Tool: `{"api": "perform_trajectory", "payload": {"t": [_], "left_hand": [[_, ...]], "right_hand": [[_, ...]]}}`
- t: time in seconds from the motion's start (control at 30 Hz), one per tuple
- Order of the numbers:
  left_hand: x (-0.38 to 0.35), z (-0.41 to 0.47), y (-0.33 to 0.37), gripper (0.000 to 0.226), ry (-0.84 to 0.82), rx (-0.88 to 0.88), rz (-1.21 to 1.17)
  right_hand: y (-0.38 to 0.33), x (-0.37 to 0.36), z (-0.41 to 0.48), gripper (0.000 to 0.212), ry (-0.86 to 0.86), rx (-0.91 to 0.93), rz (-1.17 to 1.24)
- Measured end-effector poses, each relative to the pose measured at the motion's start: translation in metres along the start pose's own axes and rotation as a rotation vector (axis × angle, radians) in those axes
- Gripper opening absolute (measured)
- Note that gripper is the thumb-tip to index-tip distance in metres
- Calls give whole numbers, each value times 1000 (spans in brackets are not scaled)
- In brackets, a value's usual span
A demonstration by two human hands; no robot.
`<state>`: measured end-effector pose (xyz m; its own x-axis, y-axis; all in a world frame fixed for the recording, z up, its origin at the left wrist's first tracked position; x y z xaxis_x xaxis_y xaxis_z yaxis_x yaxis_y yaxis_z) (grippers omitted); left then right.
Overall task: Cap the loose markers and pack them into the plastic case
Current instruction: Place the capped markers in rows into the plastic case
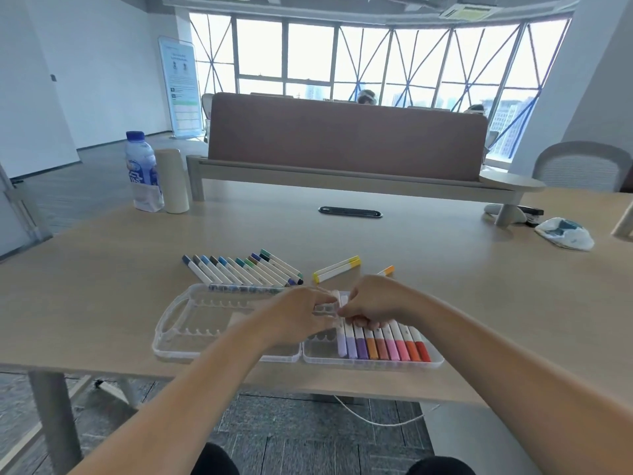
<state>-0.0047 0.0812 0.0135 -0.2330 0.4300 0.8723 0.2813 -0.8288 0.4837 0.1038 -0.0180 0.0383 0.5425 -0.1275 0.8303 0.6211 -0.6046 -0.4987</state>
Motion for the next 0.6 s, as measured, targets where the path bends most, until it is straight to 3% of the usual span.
{"api": "perform_trajectory", "payload": {"t": [0.13,0.6], "left_hand": [[-4,0,1,74,-28,-5,27],[-12,1,-4,83,-3,-25,86]], "right_hand": [[4,1,1,27,11,32,17],[6,-5,9,28,9,103,-84]]}}
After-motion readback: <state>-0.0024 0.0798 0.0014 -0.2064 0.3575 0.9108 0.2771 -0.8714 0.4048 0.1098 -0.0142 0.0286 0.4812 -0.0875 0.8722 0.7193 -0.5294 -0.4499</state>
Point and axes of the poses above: each hand's wrist, its own z-axis towards the middle knuckle, its own x-axis out of the back of the hand, y = z × x, the point moved 4 cm from there along z, towards the middle knuckle, and after that the axes turned 6 degrees about y, right-handed, at the moved point
